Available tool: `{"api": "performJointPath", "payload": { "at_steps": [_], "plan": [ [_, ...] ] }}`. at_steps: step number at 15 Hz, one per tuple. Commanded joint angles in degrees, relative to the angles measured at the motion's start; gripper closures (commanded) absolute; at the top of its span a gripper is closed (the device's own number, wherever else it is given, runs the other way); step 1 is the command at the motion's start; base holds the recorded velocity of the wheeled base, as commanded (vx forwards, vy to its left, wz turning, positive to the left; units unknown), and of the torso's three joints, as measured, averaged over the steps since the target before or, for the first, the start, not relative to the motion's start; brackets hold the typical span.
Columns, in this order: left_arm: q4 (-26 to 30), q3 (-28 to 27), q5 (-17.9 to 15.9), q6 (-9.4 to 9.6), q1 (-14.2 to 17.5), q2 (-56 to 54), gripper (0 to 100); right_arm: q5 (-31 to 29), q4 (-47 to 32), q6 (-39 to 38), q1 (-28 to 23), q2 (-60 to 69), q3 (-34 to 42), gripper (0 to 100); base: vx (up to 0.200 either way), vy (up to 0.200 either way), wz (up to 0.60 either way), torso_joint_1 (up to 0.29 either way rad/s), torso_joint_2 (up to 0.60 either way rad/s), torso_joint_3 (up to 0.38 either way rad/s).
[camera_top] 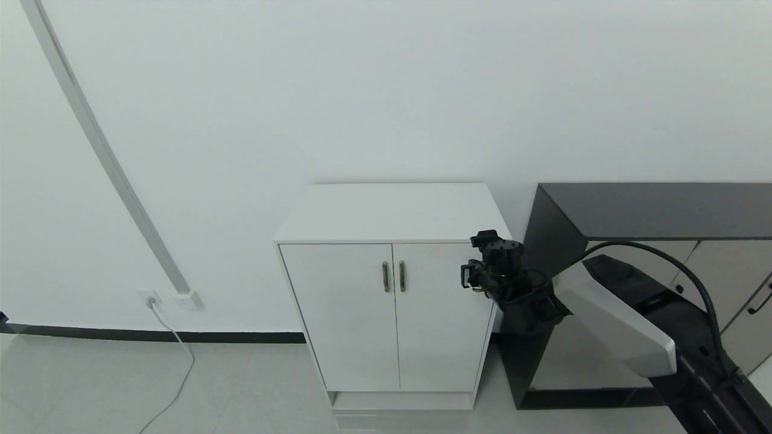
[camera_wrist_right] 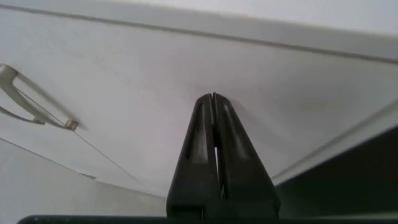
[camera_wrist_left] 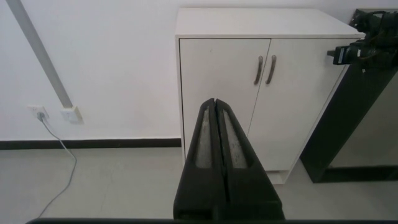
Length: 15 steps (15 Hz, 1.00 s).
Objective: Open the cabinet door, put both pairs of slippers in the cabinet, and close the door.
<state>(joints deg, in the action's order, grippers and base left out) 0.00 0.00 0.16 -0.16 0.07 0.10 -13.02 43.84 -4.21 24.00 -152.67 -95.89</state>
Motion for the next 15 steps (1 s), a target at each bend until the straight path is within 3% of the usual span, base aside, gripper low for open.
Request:
{"api": "performJointPath", "payload": {
  "at_steps": [1, 3, 5, 6, 8, 10, 13, 15],
  "plan": [
    [0.0, 0.0, 0.0, -0.02, 0.0, 0.0, 100, -0.1, 3.4, -0.9, 0.6, 10.5, 13.1, 100, 0.000, 0.000, 0.00, 0.000, 0.00, 0.000],
    [0.0, 0.0, 0.0, -0.02, 0.0, 0.0, 100, -0.2, 6.8, -1.1, 0.7, 16.8, 22.9, 100, 0.000, 0.000, 0.00, 0.000, 0.00, 0.000],
    [0.0, 0.0, 0.0, -0.02, 0.0, 0.0, 100, -0.3, 14.2, -1.1, 1.3, 26.8, 39.1, 100, 0.000, 0.000, 0.00, 0.000, 0.00, 0.000],
    [0.0, 0.0, 0.0, -0.02, 0.0, 0.0, 100, -0.4, 15.8, -1.1, 1.3, 28.5, 42.5, 100, 0.000, 0.000, 0.00, 0.000, 0.00, 0.000],
    [0.0, 0.0, 0.0, -0.02, 0.0, 0.0, 100, -0.4, 28.9, -1.0, 1.4, 37.5, 62.1, 100, 0.000, 0.000, 0.00, 0.000, 0.00, 0.000],
    [0.0, 0.0, 0.0, -0.02, 0.0, 0.0, 100, -0.5, 37.7, -0.9, 1.1, 43.9, 75.3, 100, 0.000, 0.000, 0.00, 0.000, 0.00, 0.000],
    [0.0, 0.0, 0.0, -0.02, 0.0, 0.0, 100, -0.4, 45.4, -1.2, 1.0, 51.2, 89.1, 100, 0.000, 0.000, 0.00, 0.000, 0.00, 0.000],
    [0.0, 0.0, 0.0, -0.02, 0.0, 0.0, 100, -0.4, 46.2, -1.9, 1.0, 54.6, 95.9, 100, 0.000, 0.000, 0.00, 0.000, 0.00, 0.000]
  ]
}}
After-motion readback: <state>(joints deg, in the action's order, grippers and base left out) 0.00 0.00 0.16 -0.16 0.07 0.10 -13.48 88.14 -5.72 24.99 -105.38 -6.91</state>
